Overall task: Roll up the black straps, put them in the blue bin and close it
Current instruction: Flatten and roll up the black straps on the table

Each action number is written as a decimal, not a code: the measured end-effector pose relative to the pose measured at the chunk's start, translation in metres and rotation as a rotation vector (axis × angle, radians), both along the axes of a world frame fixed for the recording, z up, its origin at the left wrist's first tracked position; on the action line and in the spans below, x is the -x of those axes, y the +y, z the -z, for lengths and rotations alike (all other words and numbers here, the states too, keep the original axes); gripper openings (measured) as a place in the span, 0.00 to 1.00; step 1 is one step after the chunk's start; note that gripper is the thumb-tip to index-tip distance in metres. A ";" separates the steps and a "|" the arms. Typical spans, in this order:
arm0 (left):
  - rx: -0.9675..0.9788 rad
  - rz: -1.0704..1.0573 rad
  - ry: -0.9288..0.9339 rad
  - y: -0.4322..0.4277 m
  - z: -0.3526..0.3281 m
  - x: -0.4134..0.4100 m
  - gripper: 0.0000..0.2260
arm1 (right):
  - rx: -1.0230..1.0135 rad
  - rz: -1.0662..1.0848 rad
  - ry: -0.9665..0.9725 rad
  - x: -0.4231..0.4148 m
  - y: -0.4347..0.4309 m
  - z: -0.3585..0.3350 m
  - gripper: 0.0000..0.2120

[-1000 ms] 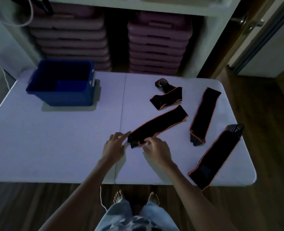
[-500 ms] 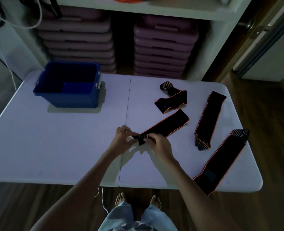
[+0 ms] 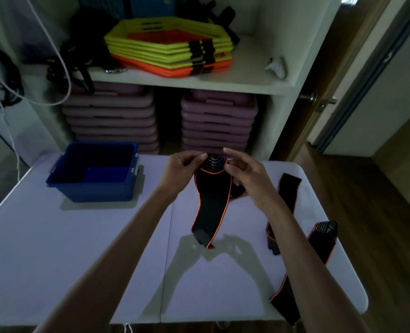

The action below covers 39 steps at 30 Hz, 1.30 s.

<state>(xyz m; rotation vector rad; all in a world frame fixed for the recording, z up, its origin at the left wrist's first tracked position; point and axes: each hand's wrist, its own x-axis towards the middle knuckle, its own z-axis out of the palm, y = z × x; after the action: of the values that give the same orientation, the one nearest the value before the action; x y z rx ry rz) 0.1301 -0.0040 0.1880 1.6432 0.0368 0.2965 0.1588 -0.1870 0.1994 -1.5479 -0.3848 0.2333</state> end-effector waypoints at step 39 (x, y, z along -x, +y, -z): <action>0.089 -0.014 0.491 0.009 0.155 0.131 0.06 | -0.046 0.205 0.359 -0.079 0.069 0.068 0.05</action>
<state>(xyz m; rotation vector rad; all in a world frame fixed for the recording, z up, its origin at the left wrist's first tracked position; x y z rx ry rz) -0.0014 0.0053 0.0334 1.5930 0.4268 -0.1025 0.2377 -0.1176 0.1315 -1.4533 0.0507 0.3320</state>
